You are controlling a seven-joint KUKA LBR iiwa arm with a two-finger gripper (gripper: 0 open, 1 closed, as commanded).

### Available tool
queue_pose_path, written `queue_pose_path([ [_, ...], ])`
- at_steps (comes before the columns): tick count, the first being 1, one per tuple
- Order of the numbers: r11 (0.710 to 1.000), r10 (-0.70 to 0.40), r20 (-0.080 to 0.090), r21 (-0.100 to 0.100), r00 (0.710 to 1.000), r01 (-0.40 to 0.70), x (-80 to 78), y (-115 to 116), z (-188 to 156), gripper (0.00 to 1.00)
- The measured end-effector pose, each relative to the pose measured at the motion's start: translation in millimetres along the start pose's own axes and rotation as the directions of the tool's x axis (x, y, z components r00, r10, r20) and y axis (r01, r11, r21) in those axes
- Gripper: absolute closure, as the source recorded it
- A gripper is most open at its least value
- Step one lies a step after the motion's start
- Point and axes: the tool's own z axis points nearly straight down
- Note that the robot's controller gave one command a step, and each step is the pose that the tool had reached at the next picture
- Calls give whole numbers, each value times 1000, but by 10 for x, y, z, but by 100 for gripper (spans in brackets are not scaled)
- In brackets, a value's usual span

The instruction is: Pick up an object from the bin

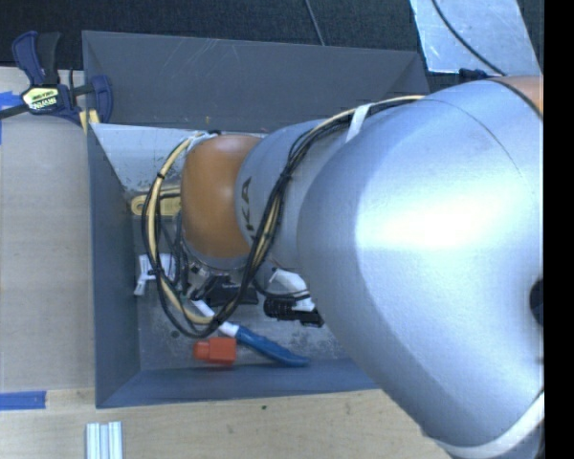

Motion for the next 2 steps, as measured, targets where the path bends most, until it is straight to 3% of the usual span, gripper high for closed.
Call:
queue_pose_path([
  [2,1000,-2,-2,6,1000,2,-1,-26,-445,100],
])
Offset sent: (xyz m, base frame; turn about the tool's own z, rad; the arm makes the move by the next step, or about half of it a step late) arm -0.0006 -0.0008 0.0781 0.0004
